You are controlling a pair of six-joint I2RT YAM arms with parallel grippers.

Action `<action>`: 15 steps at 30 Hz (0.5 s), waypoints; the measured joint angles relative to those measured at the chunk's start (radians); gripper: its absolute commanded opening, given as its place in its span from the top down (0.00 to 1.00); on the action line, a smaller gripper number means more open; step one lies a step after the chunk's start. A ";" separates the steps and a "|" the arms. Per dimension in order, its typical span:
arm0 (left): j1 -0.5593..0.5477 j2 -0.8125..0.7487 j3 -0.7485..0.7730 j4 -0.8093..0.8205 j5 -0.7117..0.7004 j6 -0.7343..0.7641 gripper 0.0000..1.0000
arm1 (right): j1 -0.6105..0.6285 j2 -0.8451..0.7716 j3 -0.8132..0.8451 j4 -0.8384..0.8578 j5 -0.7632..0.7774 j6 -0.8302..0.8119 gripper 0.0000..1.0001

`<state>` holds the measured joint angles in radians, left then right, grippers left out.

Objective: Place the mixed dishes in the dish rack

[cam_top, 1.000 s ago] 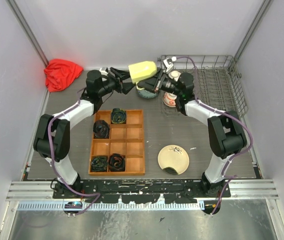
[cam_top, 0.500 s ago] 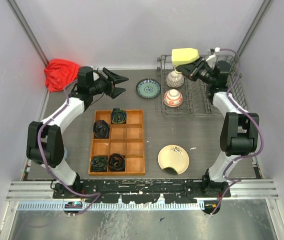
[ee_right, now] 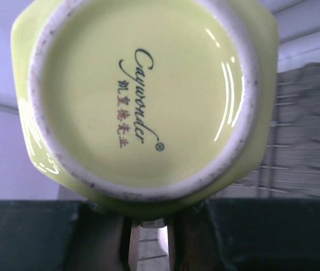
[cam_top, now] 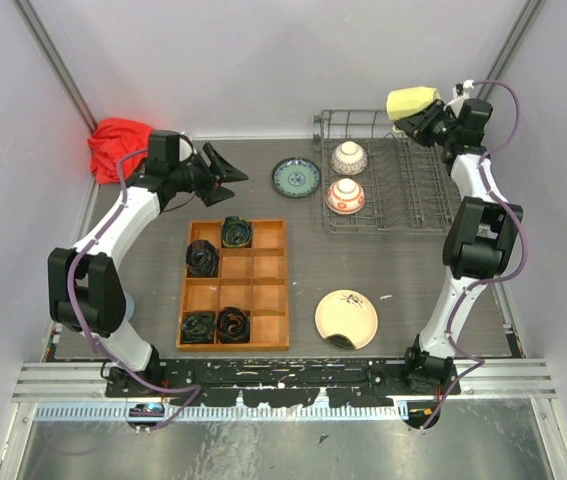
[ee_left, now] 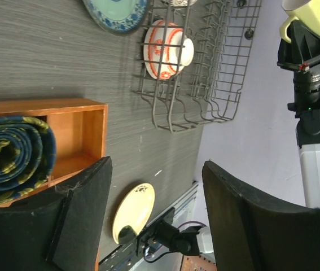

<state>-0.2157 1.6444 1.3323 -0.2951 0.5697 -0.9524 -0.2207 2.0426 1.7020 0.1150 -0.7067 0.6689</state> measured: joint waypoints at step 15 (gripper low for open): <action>0.019 0.017 0.011 -0.106 -0.002 0.097 0.28 | -0.034 0.311 0.468 -0.443 0.330 -0.330 0.99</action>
<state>-0.1963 1.6615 1.3434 -0.4007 0.5682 -0.8555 -0.2546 2.3535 2.1704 -0.3279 -0.3771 0.3393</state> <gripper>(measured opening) 0.718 0.253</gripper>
